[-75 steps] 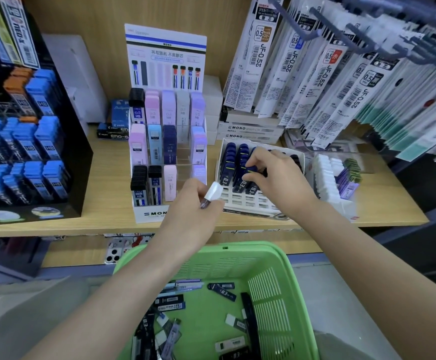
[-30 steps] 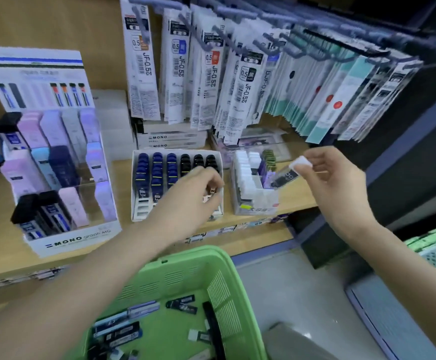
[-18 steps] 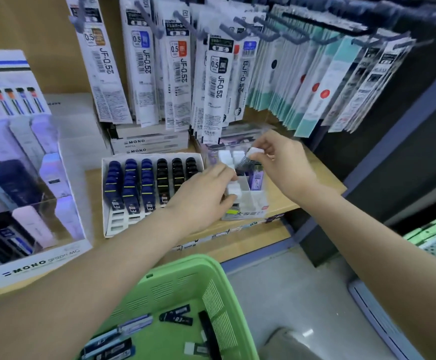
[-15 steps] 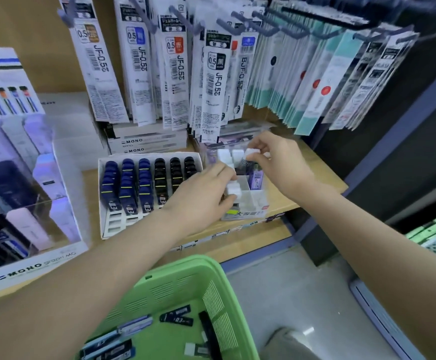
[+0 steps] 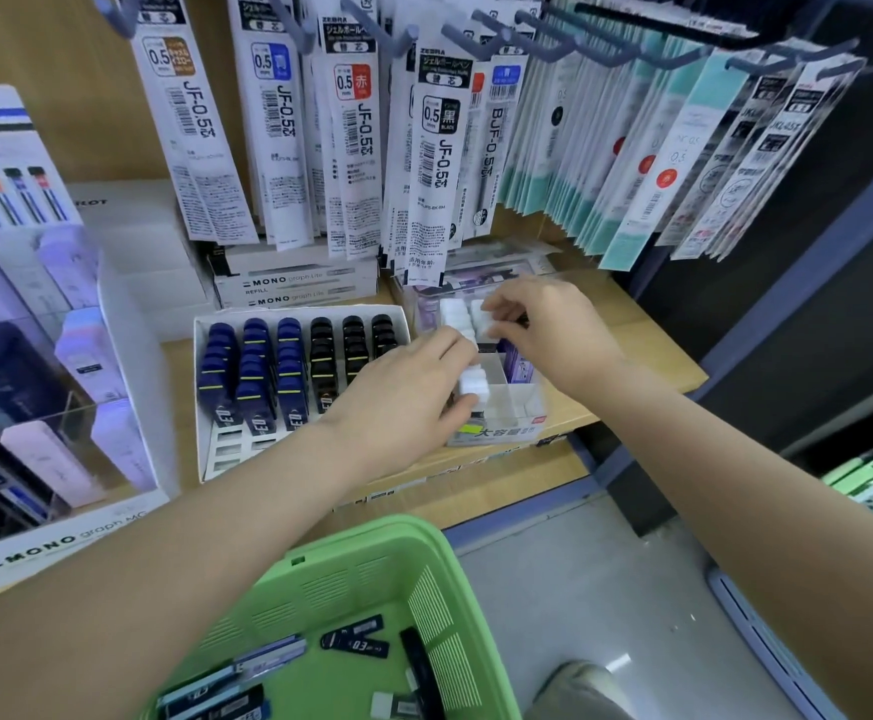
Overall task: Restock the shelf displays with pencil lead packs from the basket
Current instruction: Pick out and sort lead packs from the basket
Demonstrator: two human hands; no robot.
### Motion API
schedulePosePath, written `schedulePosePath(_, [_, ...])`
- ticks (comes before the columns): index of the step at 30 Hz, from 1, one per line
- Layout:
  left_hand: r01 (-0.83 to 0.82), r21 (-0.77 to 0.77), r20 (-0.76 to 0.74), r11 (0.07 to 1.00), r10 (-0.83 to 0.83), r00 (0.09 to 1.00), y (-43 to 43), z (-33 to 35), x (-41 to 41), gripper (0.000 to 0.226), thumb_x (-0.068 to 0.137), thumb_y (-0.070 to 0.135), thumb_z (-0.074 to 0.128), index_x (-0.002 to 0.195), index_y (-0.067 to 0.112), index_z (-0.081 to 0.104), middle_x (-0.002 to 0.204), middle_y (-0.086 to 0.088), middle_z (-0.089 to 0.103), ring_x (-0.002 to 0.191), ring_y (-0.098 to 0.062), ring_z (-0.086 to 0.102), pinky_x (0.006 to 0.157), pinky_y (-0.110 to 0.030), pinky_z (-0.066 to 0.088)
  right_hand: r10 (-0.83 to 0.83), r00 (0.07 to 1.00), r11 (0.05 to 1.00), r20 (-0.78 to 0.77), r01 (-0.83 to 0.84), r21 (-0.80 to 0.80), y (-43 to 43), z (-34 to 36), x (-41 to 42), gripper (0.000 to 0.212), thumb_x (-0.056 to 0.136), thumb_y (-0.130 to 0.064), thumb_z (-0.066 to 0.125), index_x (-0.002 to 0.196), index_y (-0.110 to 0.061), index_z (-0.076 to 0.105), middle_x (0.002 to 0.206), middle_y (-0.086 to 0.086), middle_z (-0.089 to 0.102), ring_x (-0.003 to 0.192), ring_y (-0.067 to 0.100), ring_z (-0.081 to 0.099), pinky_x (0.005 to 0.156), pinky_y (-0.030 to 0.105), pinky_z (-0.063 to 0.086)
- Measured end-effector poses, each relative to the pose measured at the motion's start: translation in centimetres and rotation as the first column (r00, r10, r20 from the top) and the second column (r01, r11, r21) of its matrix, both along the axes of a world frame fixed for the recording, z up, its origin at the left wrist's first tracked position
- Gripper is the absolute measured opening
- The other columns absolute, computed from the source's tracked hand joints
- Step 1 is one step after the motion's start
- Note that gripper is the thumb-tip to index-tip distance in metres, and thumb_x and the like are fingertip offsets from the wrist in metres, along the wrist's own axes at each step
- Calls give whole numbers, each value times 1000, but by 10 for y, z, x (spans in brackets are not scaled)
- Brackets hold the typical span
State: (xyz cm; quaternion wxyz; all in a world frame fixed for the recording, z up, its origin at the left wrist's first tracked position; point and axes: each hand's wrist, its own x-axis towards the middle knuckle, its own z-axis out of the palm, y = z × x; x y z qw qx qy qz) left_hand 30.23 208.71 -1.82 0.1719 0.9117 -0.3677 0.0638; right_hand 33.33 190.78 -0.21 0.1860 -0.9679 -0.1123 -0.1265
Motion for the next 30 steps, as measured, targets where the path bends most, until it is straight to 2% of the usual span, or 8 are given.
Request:
schedulePosePath(7, [15, 31, 68, 999, -17, 998, 1, 0, 1, 31, 97, 33, 43, 123, 15, 47, 125, 2, 47, 114, -16, 46, 93, -26, 32, 22, 992, 982, 124, 2, -187, 4, -6, -2, 11, 89, -12, 60, 94, -6, 69, 97, 10, 66, 96, 29, 56, 82, 35, 40])
schedulePosePath(10, [-6, 62, 115, 998, -1, 993, 3, -1, 0, 30, 96, 31, 45, 121, 14, 50, 123, 0, 50, 118, -18, 45, 96, -25, 26, 54, 977, 968, 208, 0, -253, 6, -8, -13, 13, 86, -7, 62, 94, -2, 70, 93, 14, 67, 95, 35, 57, 80, 39, 44])
schedulePosePath(13, [-44, 79, 191, 996, 28, 981, 10, -1, -8, 26, 89, 26, 48, 102, 8, 61, 105, -8, 60, 104, -28, 56, 89, -30, 27, 49, 950, 957, 310, 44, -287, 7, -9, -31, 15, 80, -4, 67, 95, -2, 68, 90, 13, 66, 87, 34, 59, 74, 37, 47])
schedulePosePath(18, [-133, 75, 241, 988, 112, 964, 38, -6, -44, 35, 83, 28, 37, 94, 7, 63, 91, -9, 58, 86, -30, 56, 79, -36, 33, 49, 934, 951, 354, 64, -302, 10, -15, -73, 19, 89, -18, 48, 98, -9, 62, 91, 7, 58, 85, 24, 47, 69, 29, 31])
schedulePosePath(22, [-120, 98, 213, 988, 97, 972, 74, -39, -87, 27, 84, 26, 39, 93, 11, 61, 89, -4, 57, 82, -24, 54, 77, -34, 34, 159, 938, 956, 308, -69, -286, 24, -39, -113, 19, 89, -17, 44, 95, -9, 61, 86, 7, 57, 80, 23, 45, 67, 30, 31])
schedulePosePath(25, [-105, 154, 126, 982, 86, 988, 102, -79, -120, 23, 85, 29, 43, 92, 15, 60, 88, 1, 58, 79, -16, 55, 75, -32, 48, 266, 939, 937, 219, -199, -286, 39, -73, -138, 13, 89, -17, 43, 93, -12, 55, 82, 7, 55, 78, 25, 45, 67, 31, 32])
schedulePosePath(27, [-127, 186, 36, 974, 123, 992, 119, -108, -140, 16, 77, 29, 61, 89, 18, 60, 85, 3, 60, 76, -13, 59, 69, -29, 55, 318, 942, 920, 111, -278, -275, 51, -105, -151, 10, 88, -19, 44, 94, -16, 50, 83, 3, 57, 79, 20, 44, 69, 28, 32])
schedulePosePath(30, [-190, 274, -142, 943, 235, 962, 140, -153, -165, 30, 59, 29, 76, 85, 20, 66, 82, 5, 62, 72, -10, 62, 65, -27, 57, 370, 919, 898, -137, -392, -202, 73, -159, -169, 17, 82, -16, 59, 98, -17, 54, 87, -1, 60, 81, 16, 56, 71, 27, 49])
